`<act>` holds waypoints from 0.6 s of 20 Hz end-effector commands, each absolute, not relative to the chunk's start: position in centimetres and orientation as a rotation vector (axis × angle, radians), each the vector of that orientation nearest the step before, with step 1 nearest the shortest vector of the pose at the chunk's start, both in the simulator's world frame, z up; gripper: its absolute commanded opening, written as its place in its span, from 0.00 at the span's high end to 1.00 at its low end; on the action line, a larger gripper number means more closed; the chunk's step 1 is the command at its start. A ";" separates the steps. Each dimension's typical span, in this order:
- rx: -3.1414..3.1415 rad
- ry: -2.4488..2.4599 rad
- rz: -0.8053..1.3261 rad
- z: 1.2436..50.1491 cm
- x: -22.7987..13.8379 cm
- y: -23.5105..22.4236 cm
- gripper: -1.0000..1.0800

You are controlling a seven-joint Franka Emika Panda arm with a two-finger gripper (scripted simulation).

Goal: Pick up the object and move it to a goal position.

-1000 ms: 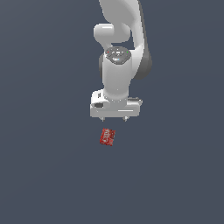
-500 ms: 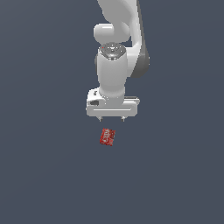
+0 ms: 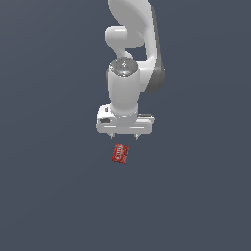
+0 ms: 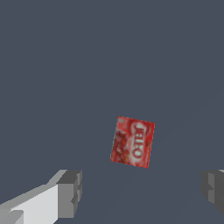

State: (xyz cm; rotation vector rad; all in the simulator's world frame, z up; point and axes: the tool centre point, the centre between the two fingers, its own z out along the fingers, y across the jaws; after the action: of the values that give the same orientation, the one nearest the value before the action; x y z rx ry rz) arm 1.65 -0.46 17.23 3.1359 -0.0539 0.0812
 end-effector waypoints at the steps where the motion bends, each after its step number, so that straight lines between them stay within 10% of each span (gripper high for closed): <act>1: 3.137 -0.095 0.068 15.7 1.7 -0.7 0.04; 12: 3.126 -0.316 0.009 7.8 1.4 -2.3 0.04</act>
State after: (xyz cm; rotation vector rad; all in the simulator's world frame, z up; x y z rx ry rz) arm 1.47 -2.12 8.55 3.1281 -0.2924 0.0128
